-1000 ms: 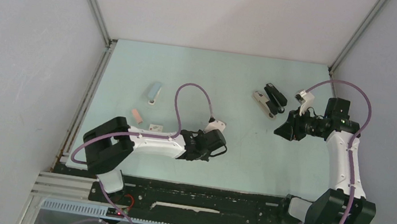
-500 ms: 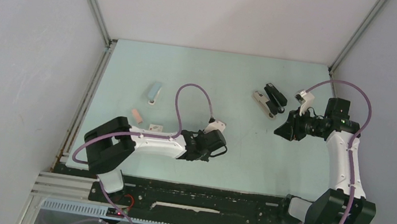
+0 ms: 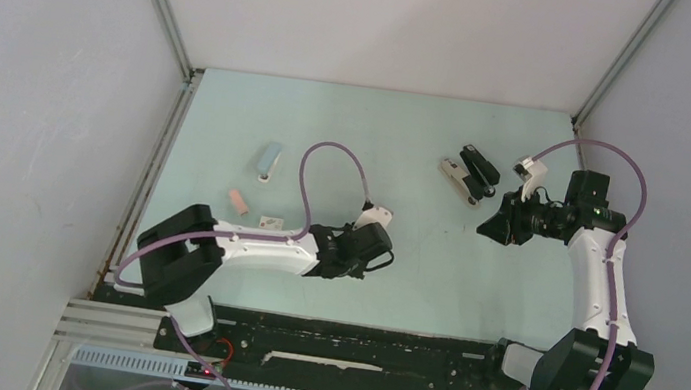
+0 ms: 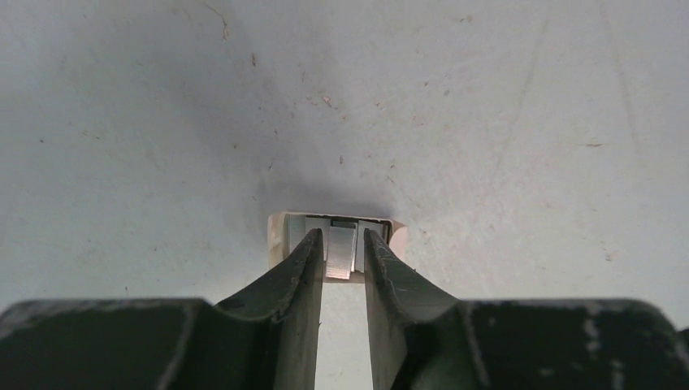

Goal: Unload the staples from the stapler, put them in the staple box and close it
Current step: Place the staple in the staple box, then close the staple box at the center of the board.

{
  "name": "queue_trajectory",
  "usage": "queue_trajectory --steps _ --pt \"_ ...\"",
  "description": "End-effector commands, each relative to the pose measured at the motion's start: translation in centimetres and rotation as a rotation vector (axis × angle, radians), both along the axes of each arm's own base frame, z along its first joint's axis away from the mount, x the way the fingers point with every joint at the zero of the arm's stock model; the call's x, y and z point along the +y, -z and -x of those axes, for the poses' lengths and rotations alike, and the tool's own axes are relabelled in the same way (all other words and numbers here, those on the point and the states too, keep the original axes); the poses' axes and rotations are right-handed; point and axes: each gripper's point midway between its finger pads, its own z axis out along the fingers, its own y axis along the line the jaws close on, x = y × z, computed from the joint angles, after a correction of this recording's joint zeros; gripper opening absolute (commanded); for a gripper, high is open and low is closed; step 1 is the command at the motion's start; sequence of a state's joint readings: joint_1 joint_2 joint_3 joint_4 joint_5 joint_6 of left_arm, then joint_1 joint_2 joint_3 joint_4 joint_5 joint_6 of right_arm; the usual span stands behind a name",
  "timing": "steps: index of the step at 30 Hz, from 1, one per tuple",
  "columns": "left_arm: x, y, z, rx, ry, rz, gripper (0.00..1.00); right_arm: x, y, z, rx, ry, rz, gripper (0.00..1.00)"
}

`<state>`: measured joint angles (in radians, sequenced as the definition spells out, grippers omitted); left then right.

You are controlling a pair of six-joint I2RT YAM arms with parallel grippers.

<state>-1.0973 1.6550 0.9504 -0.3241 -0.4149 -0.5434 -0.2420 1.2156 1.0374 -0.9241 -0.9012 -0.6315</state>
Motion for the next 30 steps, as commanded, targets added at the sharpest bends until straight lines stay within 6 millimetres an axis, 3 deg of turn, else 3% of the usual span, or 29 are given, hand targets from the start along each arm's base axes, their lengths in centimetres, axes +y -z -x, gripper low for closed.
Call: queue_trajectory --steps 1,8,13,20,26,30 --pt "0.1 -3.6 -0.4 -0.069 -0.028 0.097 0.29 0.1 -1.1 -0.1 -0.044 -0.021 -0.013 0.41" --pt "1.2 -6.3 -0.5 -0.156 -0.041 0.199 0.29 0.8 -1.8 0.5 -0.077 -0.061 -0.036 0.41" --pt "3.4 -7.7 -0.9 -0.257 -0.103 0.288 0.32 2.0 -3.1 1.7 -0.127 -0.130 -0.083 0.41" --pt "6.4 -10.1 -0.8 -0.391 -0.179 0.480 0.58 4.6 -5.0 3.4 -0.245 -0.259 -0.096 0.41" --pt "9.5 -13.0 -0.2 -0.511 -0.206 0.611 0.98 6.7 -6.9 4.2 -0.426 -0.352 -0.009 0.45" --pt "10.2 -14.2 0.3 -0.544 -0.182 0.706 1.00 8.0 -9.3 4.6 -0.540 -0.401 -0.042 0.57"
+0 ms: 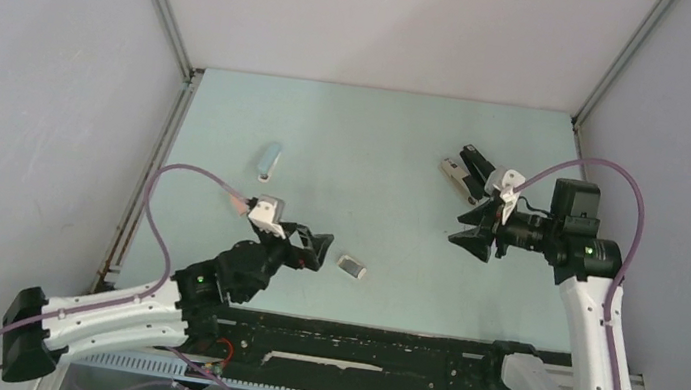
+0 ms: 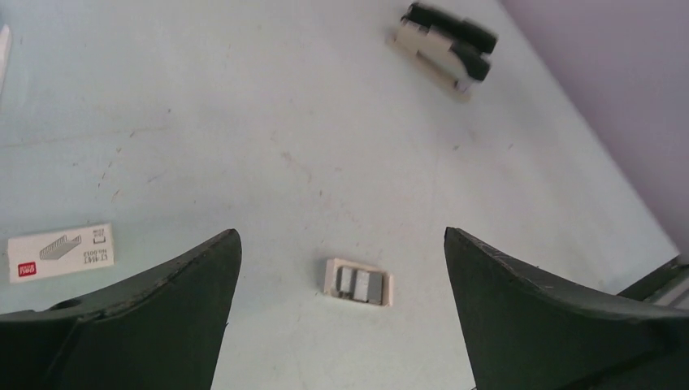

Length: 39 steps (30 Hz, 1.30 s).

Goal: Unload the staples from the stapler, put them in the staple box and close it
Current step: Close the staple box at the center of the board.

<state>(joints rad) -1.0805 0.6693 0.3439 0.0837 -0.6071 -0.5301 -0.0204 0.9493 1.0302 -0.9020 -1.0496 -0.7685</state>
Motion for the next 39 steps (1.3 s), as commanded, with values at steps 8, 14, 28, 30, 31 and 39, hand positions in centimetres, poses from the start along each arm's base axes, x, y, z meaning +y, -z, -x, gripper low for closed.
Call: queue_trajectory --steps 8,14,28,30,31,39 --pt "0.7 -1.4 0.4 -0.084 0.077 0.219 1.00 5.5 -1.8 2.8 0.020 -0.307 -0.161 0.74" --pt "-0.1 0.9 -0.2 0.001 0.130 0.258 0.98 6.7 0.8 3.3 0.056 -0.349 -0.091 0.74" --pt "-2.2 5.9 -1.9 0.226 0.163 0.189 0.77 6.3 2.9 2.5 0.101 -0.297 -0.030 0.73" --pt "-2.0 6.6 -2.1 0.248 0.149 0.179 0.71 6.3 3.0 2.5 0.105 -0.295 -0.029 0.73" --pt "-2.0 6.9 -2.1 0.258 0.145 0.176 0.68 6.3 3.0 2.5 0.104 -0.294 -0.029 0.73" --pt "-2.5 8.5 -2.7 0.318 0.143 0.143 0.49 6.3 3.1 2.4 0.109 -0.288 -0.023 0.73"
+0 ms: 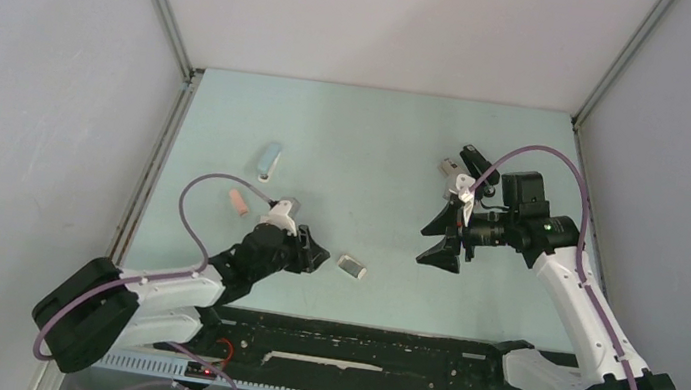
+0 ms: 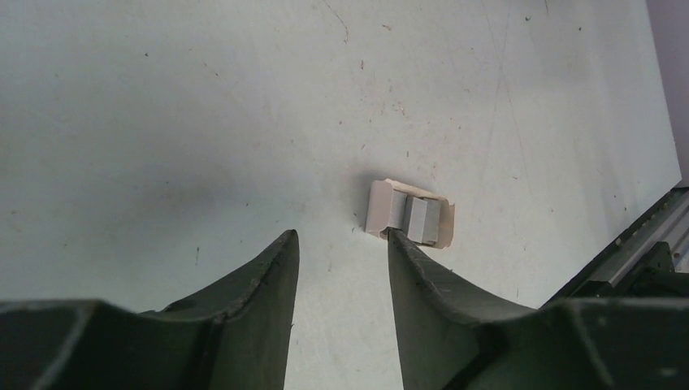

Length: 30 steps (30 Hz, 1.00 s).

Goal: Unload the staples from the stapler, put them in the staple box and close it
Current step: Close the staple box at the center of the board.

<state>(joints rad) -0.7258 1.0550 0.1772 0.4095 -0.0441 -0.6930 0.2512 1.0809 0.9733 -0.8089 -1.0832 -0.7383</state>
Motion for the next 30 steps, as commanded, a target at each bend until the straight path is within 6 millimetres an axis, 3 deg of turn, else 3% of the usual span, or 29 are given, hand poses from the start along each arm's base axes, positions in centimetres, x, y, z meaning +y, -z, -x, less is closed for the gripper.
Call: queue_trajectory --steps 1,30 --pt "-1.9 -2.8 -1.9 -0.041 0.007 0.069 0.47 0.2 -0.2 -0.1 -0.015 -0.005 -0.004 0.73" --pt "-5.5 -0.5 -2.3 0.066 0.107 0.099 0.24 0.2 0.0 -0.1 -0.004 -0.005 0.000 0.73"
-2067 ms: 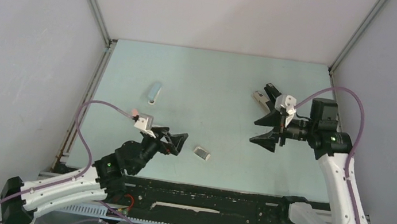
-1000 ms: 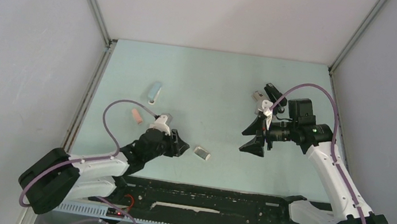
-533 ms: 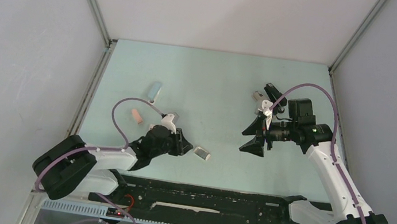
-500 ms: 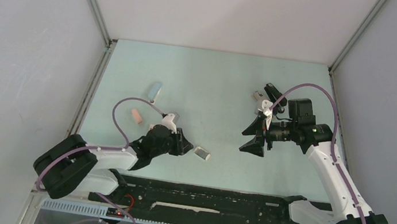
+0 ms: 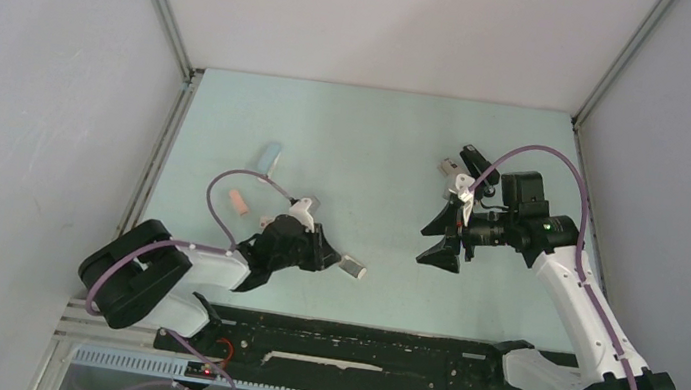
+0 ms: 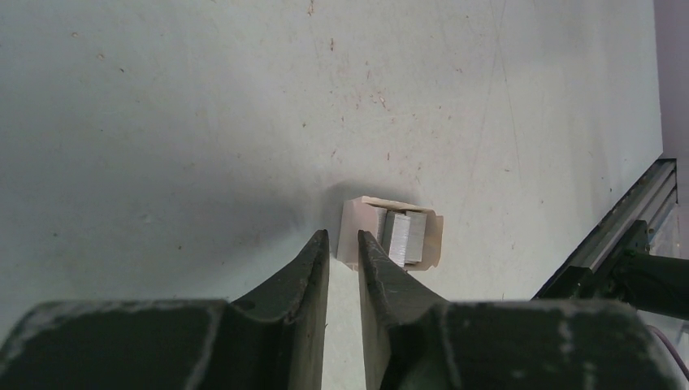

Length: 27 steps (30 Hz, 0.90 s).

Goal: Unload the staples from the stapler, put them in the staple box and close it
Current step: Close the staple box at the center of the board.

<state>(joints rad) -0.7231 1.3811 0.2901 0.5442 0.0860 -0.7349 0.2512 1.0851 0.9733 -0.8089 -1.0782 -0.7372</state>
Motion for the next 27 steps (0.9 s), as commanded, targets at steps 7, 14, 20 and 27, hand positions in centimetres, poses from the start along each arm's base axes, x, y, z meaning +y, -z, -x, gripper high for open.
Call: queue_trajectory --steps 7,14,20,27 --pt "-2.1 -2.6 -1.1 -0.038 0.035 0.093 0.21 0.2 -0.1 0.0 -0.008 -0.008 -0.005 0.73" --pt "-2.2 -2.0 -0.9 -0.017 0.042 0.093 0.19 0.2 0.0 0.0 -0.004 -0.010 -0.004 0.73" --pt "-2.6 -2.1 -0.6 -0.012 0.057 0.104 0.15 0.3 0.4 -0.1 0.009 -0.012 0.006 0.73" --pt "-3.2 -2.0 -0.3 -0.002 0.067 0.105 0.12 0.5 0.8 -0.1 0.019 -0.019 0.021 0.73"
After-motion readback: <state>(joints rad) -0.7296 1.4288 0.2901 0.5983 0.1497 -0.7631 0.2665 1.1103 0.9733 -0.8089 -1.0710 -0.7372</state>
